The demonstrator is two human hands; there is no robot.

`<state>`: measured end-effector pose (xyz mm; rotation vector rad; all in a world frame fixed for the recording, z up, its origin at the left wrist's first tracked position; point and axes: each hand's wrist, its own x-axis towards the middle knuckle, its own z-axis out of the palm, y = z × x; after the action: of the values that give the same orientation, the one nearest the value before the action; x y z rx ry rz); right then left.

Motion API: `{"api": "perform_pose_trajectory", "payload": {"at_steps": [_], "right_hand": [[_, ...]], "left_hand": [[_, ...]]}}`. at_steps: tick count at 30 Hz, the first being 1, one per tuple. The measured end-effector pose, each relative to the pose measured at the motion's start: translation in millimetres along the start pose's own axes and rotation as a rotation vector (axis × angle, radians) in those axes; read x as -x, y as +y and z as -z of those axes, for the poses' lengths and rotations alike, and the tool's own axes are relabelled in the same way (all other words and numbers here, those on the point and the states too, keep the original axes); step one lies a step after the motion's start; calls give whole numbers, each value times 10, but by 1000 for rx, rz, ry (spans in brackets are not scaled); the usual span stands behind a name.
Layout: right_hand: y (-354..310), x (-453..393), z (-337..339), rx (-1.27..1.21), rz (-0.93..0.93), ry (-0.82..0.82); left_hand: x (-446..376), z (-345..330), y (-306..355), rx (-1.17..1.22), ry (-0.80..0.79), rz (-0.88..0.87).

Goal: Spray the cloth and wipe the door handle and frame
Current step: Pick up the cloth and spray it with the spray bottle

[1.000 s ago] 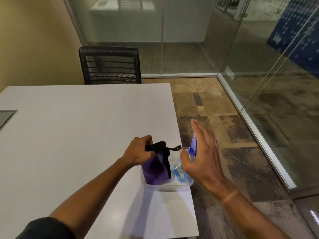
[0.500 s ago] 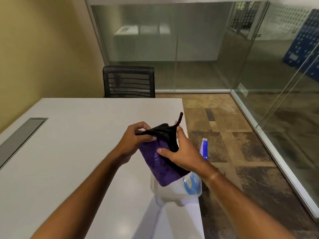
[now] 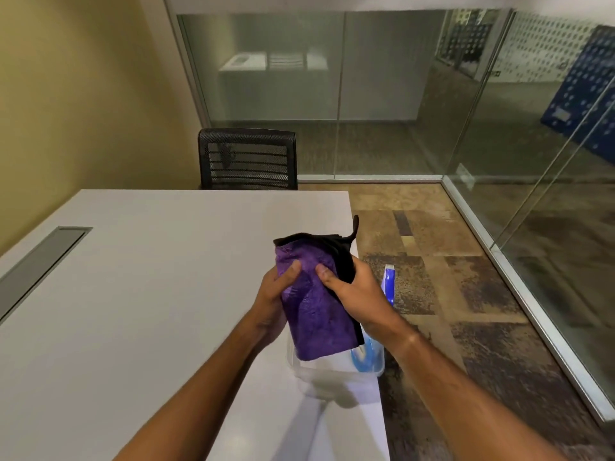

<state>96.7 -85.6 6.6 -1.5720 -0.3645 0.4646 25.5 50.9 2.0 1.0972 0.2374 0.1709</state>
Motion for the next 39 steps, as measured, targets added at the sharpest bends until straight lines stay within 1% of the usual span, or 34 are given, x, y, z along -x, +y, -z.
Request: {"api": "perform_pose_trajectory", "payload": {"at_steps": [2,5,8,9,11,13,15,16,17,18,20,22,24,27,31,35,39], "right_hand": [[6,-9,4,2,-6,19],[3,9,13,105,4,91],[-40,67,71,249,91,180],[-62,98,125,276,130,230],[-76,161,318,282,206,380],[-25,219,590,202,232,566],[133,268,844,100,137,708],[227,288,932,92,54,724],[334,302,990,117,-35,692],[444,314,1020,160,-121,616],[612,334,1001,218,-235,389],[702,323,924,216,-254,205],[747,267,825,214,-211,135],[804,148,688,216,-132,205],[855,9,546,99,-86,320],[727,-22,481,65,-27,307],[244,27,540,38,72,284]], "left_hand": [[1,-41,-72,44,-3,54],[-31,-74,-135,70,21,122],[-65,-71,-185,101,46,168],[-72,-60,-202,108,57,176],[-96,-30,-230,104,106,182],[-125,14,-261,93,158,179],[-147,56,-295,88,199,173],[-159,75,-309,84,215,171],[-171,94,-325,81,226,170],[-183,107,-340,78,234,169],[-206,117,-367,66,247,168],[-228,119,-400,59,262,167],[-243,112,-431,48,276,169],[-256,98,-463,62,320,189],[-275,105,-510,94,347,206],[-277,112,-518,120,346,205],[-301,114,-506,133,338,204]]}}
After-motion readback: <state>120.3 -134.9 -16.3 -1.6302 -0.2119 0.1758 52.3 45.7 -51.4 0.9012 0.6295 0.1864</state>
